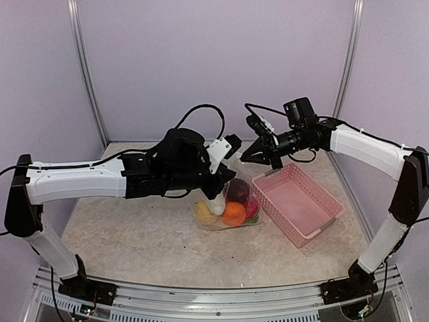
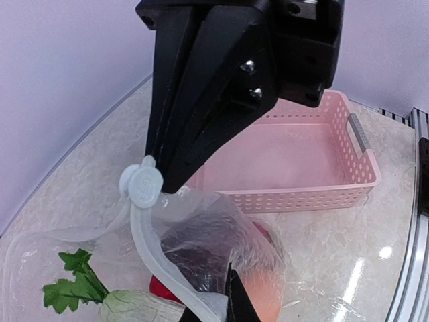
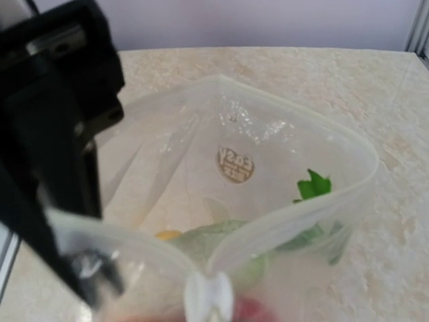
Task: Place the food in the zip-top bag and seal the zipper
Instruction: Hold the zipper food storage bag at the center of the board.
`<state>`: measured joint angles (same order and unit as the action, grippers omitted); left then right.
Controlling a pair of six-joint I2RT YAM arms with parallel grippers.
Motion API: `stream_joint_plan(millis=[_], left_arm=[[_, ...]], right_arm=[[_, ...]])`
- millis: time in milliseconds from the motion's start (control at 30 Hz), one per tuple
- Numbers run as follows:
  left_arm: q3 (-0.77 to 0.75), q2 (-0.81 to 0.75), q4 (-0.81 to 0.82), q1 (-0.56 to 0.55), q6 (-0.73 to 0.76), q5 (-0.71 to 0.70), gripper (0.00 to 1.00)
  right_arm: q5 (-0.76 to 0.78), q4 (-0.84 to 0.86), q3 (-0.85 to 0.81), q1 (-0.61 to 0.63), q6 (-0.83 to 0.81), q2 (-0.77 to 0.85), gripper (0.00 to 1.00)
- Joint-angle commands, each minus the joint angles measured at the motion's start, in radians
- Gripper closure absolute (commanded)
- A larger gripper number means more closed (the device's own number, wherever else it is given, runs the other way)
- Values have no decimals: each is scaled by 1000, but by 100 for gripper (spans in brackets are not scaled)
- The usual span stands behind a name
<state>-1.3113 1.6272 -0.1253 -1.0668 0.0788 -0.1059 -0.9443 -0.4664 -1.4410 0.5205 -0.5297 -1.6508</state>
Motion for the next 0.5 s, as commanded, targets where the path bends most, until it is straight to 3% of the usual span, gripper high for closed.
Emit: stream_joint_plan(millis=[0,267,367,467], left_arm=[[3,-68,-62,17,-33,-98,86],[-27,-156,-96,28,4,-163,39],[-69,-154,-94,31,36,-35,26],[-117,-123,-80,43,10,88,21]], right_arm=[[43,-100,-40,-7,-52,60,100],[130,-237,-116,-7,-116,96,100],[139,-259,-124,-7,-128,109,100],[137,-272,-126,-6,-132,123,100]])
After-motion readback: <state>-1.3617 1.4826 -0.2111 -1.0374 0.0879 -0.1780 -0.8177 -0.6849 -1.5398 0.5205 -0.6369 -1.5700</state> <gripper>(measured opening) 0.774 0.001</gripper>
